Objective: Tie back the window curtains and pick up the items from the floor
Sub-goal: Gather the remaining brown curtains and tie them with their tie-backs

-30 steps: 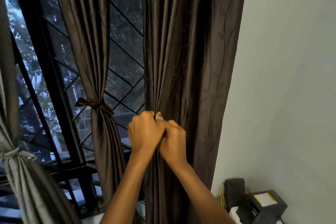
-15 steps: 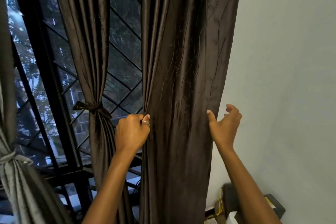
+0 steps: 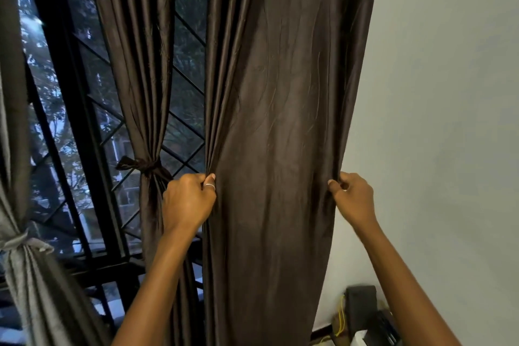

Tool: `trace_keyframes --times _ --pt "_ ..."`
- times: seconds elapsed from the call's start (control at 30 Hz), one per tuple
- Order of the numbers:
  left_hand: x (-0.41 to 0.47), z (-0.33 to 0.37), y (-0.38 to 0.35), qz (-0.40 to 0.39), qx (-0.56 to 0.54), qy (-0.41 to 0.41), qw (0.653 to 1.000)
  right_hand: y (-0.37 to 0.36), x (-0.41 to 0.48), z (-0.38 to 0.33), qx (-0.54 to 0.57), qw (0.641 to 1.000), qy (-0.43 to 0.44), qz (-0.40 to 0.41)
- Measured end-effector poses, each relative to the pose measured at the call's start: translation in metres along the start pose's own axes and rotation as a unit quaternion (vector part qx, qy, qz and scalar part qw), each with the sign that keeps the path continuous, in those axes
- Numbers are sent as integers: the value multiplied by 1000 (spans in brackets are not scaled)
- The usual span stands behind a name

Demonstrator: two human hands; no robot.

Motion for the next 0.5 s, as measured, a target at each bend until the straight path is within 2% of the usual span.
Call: trace_keyframes --times 0.2,0.33,0.5 --pt "-10 28 -21 -17 -20 -46 999 -28 -54 -23 38 996 76 -5" --pt "-12 40 -35 -36 -49 -51 997 -54 -82 -43 58 989 132 -37" --pt "-15 48 -41 -47 -114 -61 991 -79 -97 -55 89 984 136 -74"
Point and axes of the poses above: each hand's wrist, its own x-axis towards the middle knuckle, its own y-axis out of the back of the hand, z = x × y, the point moved 1 cm from there along x, towards the middle knuckle, and after that the axes turned 15 degrees about -y, right-handed, at the moved point
